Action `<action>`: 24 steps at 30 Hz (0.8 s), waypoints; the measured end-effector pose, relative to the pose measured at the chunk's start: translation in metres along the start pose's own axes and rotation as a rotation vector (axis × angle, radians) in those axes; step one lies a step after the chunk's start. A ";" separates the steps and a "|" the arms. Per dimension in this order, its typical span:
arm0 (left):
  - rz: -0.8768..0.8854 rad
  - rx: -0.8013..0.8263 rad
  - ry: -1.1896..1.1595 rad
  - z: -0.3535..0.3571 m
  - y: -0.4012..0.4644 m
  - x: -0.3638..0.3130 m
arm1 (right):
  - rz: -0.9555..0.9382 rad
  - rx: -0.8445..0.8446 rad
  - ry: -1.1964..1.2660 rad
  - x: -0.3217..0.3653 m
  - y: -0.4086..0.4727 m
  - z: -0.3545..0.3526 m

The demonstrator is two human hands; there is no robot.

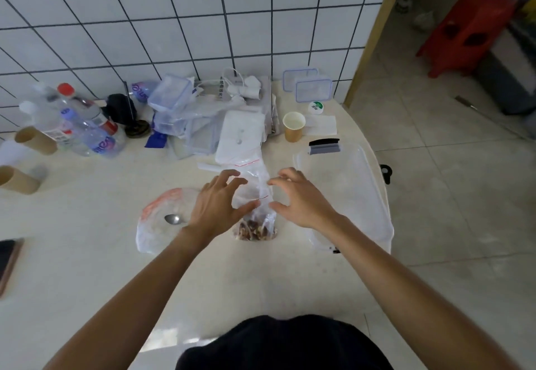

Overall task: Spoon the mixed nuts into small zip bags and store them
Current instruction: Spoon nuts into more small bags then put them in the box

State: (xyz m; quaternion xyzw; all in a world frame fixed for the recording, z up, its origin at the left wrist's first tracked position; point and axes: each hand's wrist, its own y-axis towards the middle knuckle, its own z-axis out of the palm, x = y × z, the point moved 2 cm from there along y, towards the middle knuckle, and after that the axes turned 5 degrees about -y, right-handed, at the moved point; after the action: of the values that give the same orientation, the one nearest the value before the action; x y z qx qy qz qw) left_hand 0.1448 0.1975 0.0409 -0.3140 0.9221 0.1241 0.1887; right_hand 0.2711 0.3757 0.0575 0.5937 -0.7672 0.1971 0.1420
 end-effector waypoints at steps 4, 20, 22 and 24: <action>0.047 0.226 0.184 -0.004 0.010 0.028 | 0.068 0.113 -0.182 0.018 0.019 0.023; 0.092 0.346 0.142 -0.002 0.010 0.070 | 0.162 0.102 -0.348 0.050 0.010 0.021; 0.116 0.267 0.042 -0.011 0.003 0.070 | 0.178 0.073 -0.294 0.043 0.000 0.013; 0.147 0.221 -0.168 -0.018 -0.006 0.065 | 0.205 0.066 -0.215 0.037 -0.011 0.008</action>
State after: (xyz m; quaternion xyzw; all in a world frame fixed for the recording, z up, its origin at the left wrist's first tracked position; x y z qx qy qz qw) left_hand 0.0965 0.1518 0.0290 -0.2114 0.9316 0.0612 0.2893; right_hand 0.2727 0.3378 0.0688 0.5341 -0.8277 0.1710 0.0183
